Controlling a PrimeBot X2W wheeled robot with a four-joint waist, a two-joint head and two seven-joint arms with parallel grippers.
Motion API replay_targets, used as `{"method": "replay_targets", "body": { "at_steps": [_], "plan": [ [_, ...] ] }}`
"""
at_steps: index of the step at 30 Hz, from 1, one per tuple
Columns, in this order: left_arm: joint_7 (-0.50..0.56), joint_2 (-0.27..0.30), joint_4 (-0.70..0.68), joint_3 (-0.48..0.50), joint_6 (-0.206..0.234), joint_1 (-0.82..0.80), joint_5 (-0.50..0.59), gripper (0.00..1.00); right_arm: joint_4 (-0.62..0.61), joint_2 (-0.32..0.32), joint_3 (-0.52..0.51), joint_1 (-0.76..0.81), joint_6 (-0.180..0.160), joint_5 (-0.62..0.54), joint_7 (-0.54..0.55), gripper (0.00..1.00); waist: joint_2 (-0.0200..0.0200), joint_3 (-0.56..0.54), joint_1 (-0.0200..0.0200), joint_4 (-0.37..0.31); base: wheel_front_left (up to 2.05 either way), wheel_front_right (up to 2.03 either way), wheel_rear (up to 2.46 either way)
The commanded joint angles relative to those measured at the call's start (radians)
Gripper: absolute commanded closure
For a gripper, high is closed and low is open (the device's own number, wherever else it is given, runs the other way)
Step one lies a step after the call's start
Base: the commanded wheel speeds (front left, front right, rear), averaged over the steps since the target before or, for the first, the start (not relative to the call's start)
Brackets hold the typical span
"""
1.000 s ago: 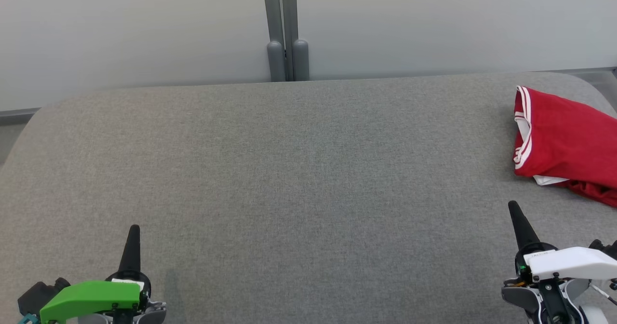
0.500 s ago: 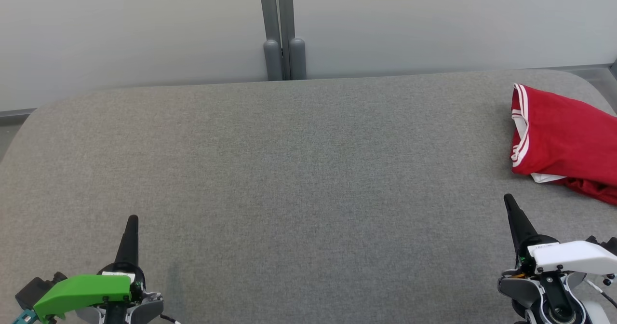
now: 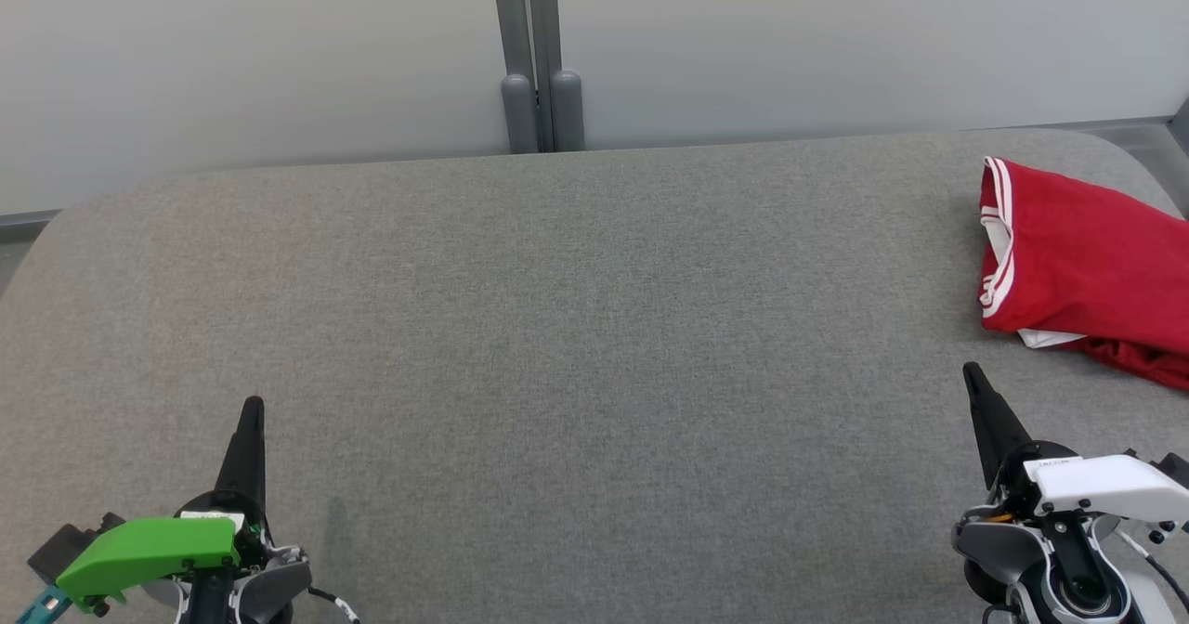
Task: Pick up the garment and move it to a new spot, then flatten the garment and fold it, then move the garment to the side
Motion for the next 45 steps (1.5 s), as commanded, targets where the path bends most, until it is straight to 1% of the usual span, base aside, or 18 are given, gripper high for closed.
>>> {"method": "replay_targets", "body": {
  "at_steps": [1,12,45],
  "plan": [
    [0.005,0.007,-0.004,0.006,-0.006,-0.023,-0.021,1.00,0.003,-0.001,0.001,-0.014,0.000,0.022,0.007,1.00,0.0000,0.000,0.0000,-0.001,0.00,0.00,0.00],
    [0.025,0.007,-0.005,0.011,-0.013,-0.036,-0.092,1.00,0.011,0.003,0.001,-0.028,0.000,0.103,0.027,1.00,0.0000,0.004,0.0000,-0.008,0.00,0.00,0.00],
    [0.025,0.007,-0.005,0.011,-0.013,-0.033,-0.087,1.00,0.011,0.002,0.001,-0.025,0.000,0.101,0.026,1.00,0.0000,0.004,0.0000,-0.008,0.00,0.00,0.00]
  ]
}}
